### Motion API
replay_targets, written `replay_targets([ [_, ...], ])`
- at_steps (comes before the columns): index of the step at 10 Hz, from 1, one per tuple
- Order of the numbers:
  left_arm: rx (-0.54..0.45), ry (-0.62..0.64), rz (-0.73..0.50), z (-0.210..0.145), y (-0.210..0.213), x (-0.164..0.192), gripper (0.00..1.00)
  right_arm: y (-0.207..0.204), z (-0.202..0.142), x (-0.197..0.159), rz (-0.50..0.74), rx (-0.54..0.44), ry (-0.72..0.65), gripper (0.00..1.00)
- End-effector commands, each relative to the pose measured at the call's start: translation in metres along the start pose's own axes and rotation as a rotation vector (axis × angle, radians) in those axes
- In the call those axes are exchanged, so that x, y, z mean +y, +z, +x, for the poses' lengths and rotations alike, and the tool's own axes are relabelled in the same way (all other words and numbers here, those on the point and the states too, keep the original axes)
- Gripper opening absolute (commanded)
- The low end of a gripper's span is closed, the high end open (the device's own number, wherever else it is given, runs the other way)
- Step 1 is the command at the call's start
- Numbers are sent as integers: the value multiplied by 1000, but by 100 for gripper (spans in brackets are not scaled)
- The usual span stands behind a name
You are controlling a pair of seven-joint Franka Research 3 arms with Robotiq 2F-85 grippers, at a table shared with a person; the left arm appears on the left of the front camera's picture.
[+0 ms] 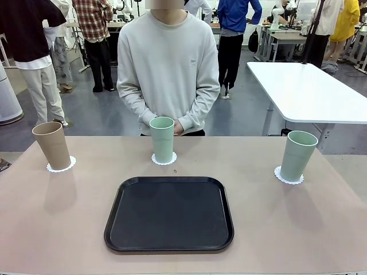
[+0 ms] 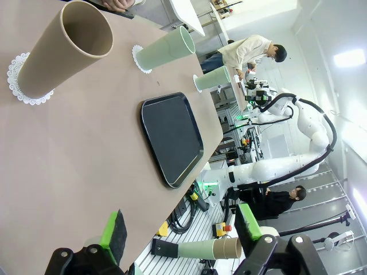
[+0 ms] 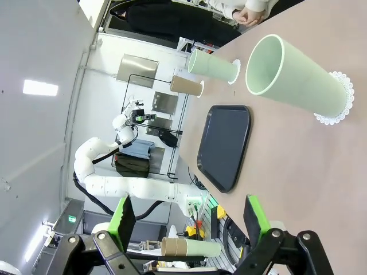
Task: Place coasters on the table and set cups on them.
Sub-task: Take one Reusable plastic cup from the Flat Tray and place it on a coaster set by the human.
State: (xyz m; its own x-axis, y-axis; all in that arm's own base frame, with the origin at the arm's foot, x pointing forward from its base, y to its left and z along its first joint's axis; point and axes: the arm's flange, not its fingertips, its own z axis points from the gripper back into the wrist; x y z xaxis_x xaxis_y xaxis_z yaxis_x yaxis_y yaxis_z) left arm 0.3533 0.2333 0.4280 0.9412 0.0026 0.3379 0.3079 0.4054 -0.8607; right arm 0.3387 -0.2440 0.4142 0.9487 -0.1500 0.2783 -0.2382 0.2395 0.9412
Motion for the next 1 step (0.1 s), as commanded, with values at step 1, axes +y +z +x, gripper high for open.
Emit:
replay_targets([
  [1,-10,4,-11,1,1,-3,100,0,1,2,2,-4,6,100],
])
